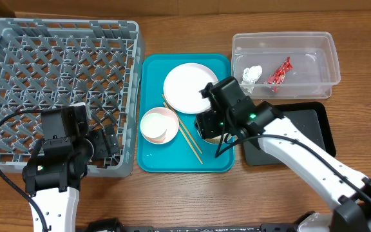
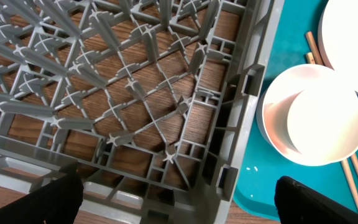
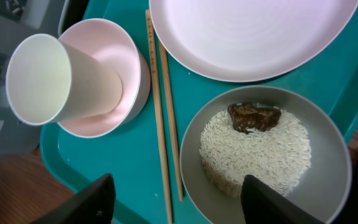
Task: Sort waste into correct bins and load items into the dishwasher
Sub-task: 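Lower the right gripper to the grey rice bowl and grasp its rim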
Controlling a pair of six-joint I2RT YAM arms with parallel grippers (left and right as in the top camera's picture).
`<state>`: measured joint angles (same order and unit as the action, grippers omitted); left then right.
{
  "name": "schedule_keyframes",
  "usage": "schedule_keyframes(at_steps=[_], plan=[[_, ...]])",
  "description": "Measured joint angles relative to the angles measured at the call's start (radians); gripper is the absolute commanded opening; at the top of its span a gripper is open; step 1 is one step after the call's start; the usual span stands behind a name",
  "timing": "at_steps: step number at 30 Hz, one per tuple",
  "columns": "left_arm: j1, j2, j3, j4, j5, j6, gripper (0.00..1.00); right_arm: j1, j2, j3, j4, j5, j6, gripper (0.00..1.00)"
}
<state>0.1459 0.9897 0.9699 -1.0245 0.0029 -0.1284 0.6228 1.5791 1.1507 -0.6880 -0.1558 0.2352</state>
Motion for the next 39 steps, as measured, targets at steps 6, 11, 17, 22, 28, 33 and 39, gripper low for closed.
schedule_keyframes(at_steps=[6, 11, 17, 22, 28, 33, 39], plan=[[0.000, 0.000, 0.000, 0.000, 0.000, 0.000, 1.00, 0.032, 0.079, 0.000, 0.060, 0.010, 0.020, 0.52], [0.000, 0.000, 0.000, 0.000, 0.000, 0.000, 1.00, 0.065, 0.137, 0.000, 0.078, 0.041, 0.069, 0.43], [0.000, 0.000, 0.000, 0.000, 0.000, 0.000, 1.00, 0.079, 0.196, 0.000, 0.101, 0.082, 0.112, 0.30], [0.000, 0.000, 0.000, 0.000, 0.000, 0.000, 1.00, 0.093, 0.224, 0.000, 0.109, 0.115, 0.141, 0.20], [0.000, 0.000, 0.000, 0.000, 0.000, 0.000, 1.00, 0.124, 0.227, 0.000, 0.119, 0.169, 0.179, 0.16], [0.000, 0.000, 0.000, 0.000, 0.000, 0.000, 1.00, 0.137, 0.227, 0.000, 0.115, 0.213, 0.214, 0.15], [0.000, 0.000, 0.000, 0.000, 0.000, 0.000, 1.00, 0.137, 0.227, 0.000, 0.100, 0.230, 0.229, 0.15]])
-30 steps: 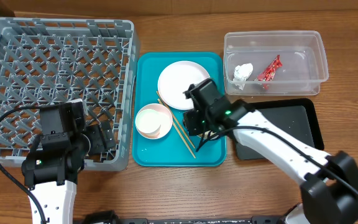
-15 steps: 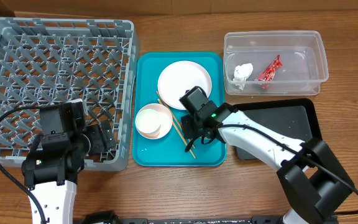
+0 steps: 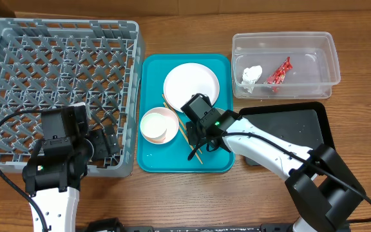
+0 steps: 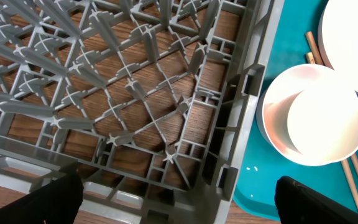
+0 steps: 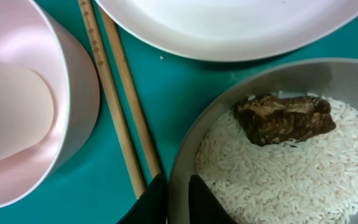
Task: Sort waste into correct bins and load items into the dishwasher
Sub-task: 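Lower the right gripper to the grey rice bowl and grasp its rim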
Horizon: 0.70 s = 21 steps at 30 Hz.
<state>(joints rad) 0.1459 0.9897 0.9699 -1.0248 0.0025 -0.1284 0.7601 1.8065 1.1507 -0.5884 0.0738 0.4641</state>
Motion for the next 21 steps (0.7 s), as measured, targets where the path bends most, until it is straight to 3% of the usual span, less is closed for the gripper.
schedule_keyframes(at_steps=[10, 21], plan=[[0.000, 0.000, 0.000, -0.001, 0.000, 0.000, 1.00, 0.000, 0.009, 0.000, -0.008, 0.005, 0.012, 0.13], [0.000, 0.000, 0.000, -0.001, 0.000, 0.000, 1.00, 0.002, 0.018, 0.000, 0.001, 0.019, 0.012, 0.04]])
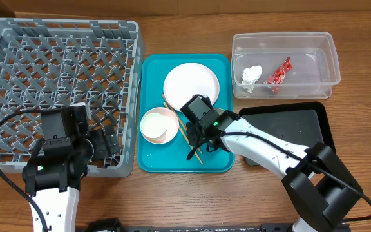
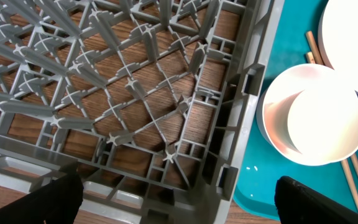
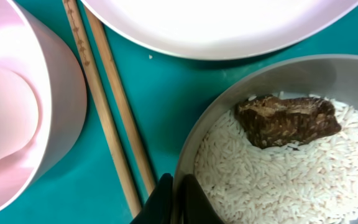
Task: Sort waste into correct bins and load items into the dishwasher
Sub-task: 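Lower the right gripper to the grey rice bowl and grasp its rim, then lift the bowl over the black tray and tip out the rice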
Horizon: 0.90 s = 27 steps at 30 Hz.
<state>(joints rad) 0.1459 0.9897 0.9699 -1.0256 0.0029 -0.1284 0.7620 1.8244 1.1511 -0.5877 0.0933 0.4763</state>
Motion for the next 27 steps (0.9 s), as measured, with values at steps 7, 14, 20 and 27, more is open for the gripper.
schedule_keyframes(at_steps=[7, 14, 20, 27], plan=[[0.000, 0.000, 0.000, 0.000, 0.000, 0.000, 1.00, 0.000, 0.000, 0.041, -0.066, 0.007, -0.001, 0.04], [0.000, 0.000, 0.000, 0.000, 0.000, 0.000, 1.00, -0.008, -0.003, 0.157, -0.220, 0.003, 0.003, 0.04], [0.000, 0.000, 0.000, 0.000, 0.000, 0.000, 1.00, -0.045, -0.069, 0.205, -0.311, -0.005, 0.005, 0.04], [0.000, 0.000, 0.000, 0.001, 0.000, 0.000, 1.00, -0.167, -0.200, 0.211, -0.401, -0.026, 0.013, 0.04]])
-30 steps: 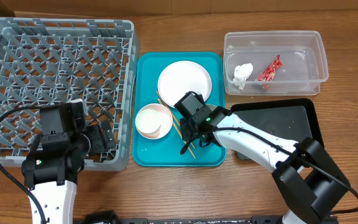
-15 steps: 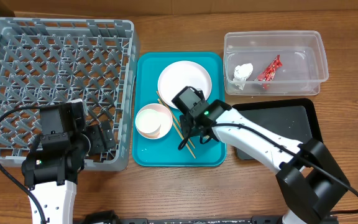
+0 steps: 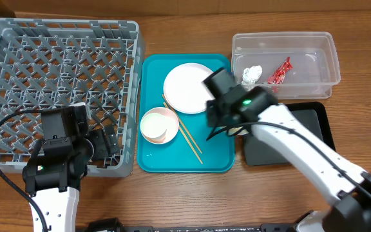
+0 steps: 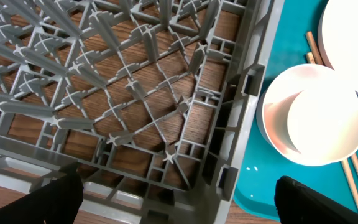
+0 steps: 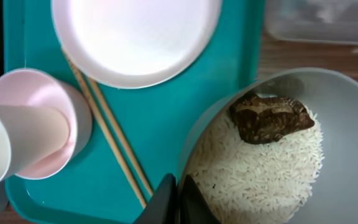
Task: Sort waste into correct bins and load items into the dishwasher
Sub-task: 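Lift the bowl over the black tray and tip out the rice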
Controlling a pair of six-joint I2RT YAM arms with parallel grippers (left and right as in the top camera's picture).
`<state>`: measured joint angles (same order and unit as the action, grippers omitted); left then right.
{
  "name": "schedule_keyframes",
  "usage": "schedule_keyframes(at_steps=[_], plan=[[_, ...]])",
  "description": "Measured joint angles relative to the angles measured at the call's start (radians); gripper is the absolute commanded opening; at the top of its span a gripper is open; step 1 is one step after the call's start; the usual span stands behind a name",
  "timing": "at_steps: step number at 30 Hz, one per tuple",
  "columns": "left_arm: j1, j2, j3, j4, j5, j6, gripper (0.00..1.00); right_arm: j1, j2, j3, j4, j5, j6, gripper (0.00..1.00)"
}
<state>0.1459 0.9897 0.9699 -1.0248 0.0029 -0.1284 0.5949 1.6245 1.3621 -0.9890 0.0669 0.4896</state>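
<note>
My right gripper (image 5: pixel 178 190) is shut on the rim of a grey bowl (image 5: pixel 347 137) holding white rice (image 5: pixel 260 168) and a brown food lump (image 5: pixel 271 118). The bowl hangs above the right edge of the teal tray (image 3: pixel 152 161); in the overhead view the right gripper (image 3: pixel 219 115) and its arm hide it. On the tray lie a white plate (image 3: pixel 187 87), a pink bowl (image 3: pixel 166 115) with a paper cup (image 3: pixel 153 127) in it, and wooden chopsticks (image 3: pixel 190 138). My left gripper (image 4: pixel 179 202) stands open over the near right corner of the grey dish rack (image 3: pixel 57 64).
A clear bin (image 3: pixel 314 45) at the back right holds a crumpled tissue (image 3: pixel 252 75) and a red wrapper (image 3: pixel 278 71). A black bin (image 3: pixel 301 125) sits on the table just right of the tray, below the raised bowl's far side.
My right gripper, still shut on the grey bowl's rim, has risen off the tray and moved right and back; the bowl now hangs over the tray's right edge. The left arm is unchanged.
My right gripper first hovered open above the rice bowl on the tray. It then sat low at the bowl's left rim with its fingers either side of it, then shut on the rim. Now the bowl is held clear of the tray. The left gripper stayed still throughout.
</note>
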Motion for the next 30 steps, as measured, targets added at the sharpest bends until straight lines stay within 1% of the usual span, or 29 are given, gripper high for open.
schedule_keyframes(at_steps=[5, 9, 13, 14, 18, 23, 30], plan=[[0.000, 0.000, 0.000, 0.000, 0.000, 0.000, 1.00, -0.168, -0.018, 0.001, -0.027, -0.114, 0.005, 0.04], [0.000, 0.000, 0.000, 0.000, 0.000, 0.000, 1.00, -0.314, -0.018, -0.008, -0.017, -0.269, -0.001, 0.04], [0.000, 0.000, 0.000, 0.000, 0.000, 0.000, 1.00, -0.442, -0.018, -0.063, -0.002, -0.431, -0.020, 0.04], [0.000, 0.000, 0.000, 0.000, 0.000, 0.000, 1.00, -0.454, -0.018, -0.071, 0.002, -0.449, -0.022, 0.04], [0.000, 0.000, 0.000, 0.000, 0.000, 0.000, 1.00, -0.537, -0.018, -0.150, 0.071, -0.597, -0.032, 0.04], [0.000, 0.000, 0.000, 0.000, 0.000, 0.000, 0.99, -0.647, -0.018, -0.277, 0.204, -0.817, -0.038, 0.04], [0.000, 0.000, 0.000, 0.000, 0.000, 0.000, 1.00, -0.797, -0.018, -0.412, 0.278, -1.039, -0.038, 0.04]])
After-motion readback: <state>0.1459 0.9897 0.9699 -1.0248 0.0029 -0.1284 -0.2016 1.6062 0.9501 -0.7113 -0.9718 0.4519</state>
